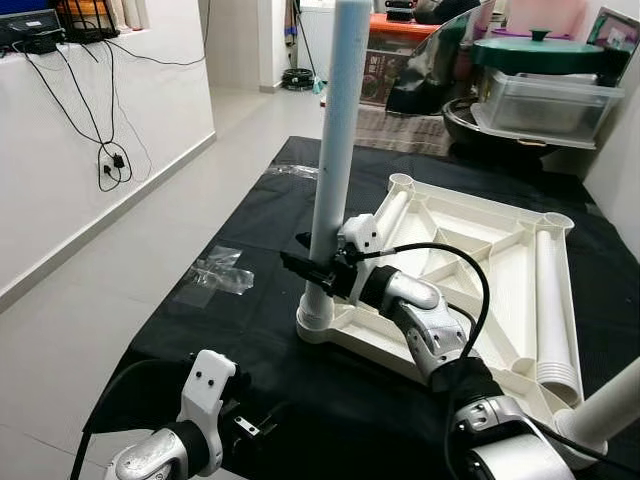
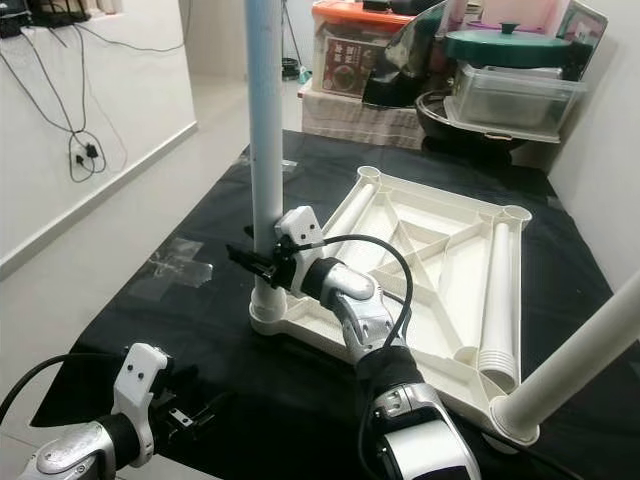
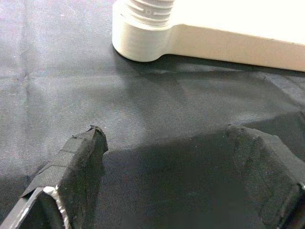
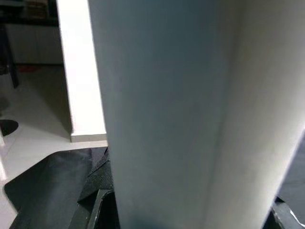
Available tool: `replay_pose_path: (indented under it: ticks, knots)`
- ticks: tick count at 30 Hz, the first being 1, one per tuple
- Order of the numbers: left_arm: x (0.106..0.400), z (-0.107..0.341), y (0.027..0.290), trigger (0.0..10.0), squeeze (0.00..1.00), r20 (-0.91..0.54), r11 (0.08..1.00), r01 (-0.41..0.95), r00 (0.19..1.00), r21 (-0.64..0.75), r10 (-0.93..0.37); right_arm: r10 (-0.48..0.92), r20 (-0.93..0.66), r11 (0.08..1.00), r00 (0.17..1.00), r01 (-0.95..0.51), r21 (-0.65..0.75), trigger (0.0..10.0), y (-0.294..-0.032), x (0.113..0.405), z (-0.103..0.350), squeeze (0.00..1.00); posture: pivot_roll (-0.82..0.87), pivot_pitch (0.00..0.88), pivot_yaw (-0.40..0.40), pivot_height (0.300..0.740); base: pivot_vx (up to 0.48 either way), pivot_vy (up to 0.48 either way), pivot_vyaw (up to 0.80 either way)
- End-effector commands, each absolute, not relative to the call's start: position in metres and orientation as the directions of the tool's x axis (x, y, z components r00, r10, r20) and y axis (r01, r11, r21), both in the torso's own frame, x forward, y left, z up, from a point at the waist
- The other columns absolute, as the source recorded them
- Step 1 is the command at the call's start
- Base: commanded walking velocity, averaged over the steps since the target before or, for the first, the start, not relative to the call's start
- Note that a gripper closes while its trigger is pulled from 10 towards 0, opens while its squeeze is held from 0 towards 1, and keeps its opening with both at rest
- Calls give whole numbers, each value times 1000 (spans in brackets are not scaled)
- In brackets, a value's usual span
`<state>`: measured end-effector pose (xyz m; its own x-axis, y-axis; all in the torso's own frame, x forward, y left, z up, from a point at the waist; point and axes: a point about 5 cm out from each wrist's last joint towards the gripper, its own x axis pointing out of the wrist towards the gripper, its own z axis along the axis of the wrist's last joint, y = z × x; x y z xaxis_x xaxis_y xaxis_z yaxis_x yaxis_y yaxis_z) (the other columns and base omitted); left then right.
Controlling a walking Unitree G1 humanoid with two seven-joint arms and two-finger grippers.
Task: Building children table
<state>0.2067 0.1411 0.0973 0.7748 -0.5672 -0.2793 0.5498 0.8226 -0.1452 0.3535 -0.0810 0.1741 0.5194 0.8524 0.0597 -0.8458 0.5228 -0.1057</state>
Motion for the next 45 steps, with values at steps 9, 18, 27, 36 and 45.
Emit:
replay_pose_path:
  ticks: [9,18,27,36,45]
  knots:
    - [204,91,140,10000,0,-306,819,551,760,-161,-573,890,-28,456,456,-890,13,10000,-70,354,164,0,92,0,-73,740,0,0,0]
    - [204,90,139,10000,0,-306,821,547,763,-163,-569,934,-3,358,358,-933,18,10000,-50,352,172,0,108,0,-91,740,0,0,0]
    - [202,89,139,10000,0,-308,824,542,765,-169,-566,936,29,348,350,-936,60,10000,-50,345,166,0,102,0,-84,740,0,0,0]
    - [204,89,140,10000,0,-312,822,545,761,-166,-568,940,26,338,340,-939,70,10000,-49,339,159,0,100,0,-82,740,0,0,0]
    - [201,88,142,10000,0,-316,829,536,768,-161,-558,819,-55,571,571,-821,-26,10000,-56,333,138,0,102,0,-81,740,0,0,0]
